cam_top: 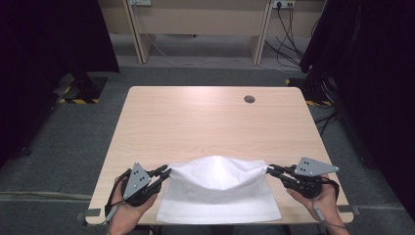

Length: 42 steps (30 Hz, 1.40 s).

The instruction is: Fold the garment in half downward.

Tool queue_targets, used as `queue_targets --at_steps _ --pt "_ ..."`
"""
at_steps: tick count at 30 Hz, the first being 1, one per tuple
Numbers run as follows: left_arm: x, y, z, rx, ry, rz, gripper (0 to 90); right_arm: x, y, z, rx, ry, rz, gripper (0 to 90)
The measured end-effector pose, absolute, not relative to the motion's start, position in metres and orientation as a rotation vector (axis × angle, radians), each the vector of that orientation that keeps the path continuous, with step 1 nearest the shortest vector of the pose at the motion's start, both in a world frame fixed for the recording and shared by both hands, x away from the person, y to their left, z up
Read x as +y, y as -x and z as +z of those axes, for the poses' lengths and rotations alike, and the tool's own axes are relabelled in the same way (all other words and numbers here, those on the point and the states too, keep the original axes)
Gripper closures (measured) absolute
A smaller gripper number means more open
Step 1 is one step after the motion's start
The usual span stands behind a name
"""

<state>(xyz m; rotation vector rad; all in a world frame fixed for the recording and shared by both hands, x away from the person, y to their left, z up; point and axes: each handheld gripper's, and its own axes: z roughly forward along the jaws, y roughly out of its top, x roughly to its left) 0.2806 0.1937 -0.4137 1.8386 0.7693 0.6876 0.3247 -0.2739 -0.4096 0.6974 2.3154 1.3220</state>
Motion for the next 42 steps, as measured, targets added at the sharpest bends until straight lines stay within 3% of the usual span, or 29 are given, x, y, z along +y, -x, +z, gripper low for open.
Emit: queue_targets --at_steps 42 --pt "0.199 -0.269 -0.417 0.772 -1.859 0.675 79.2 -0.278 -0.306 -0.409 2.321 -0.653 1.357 82.5"
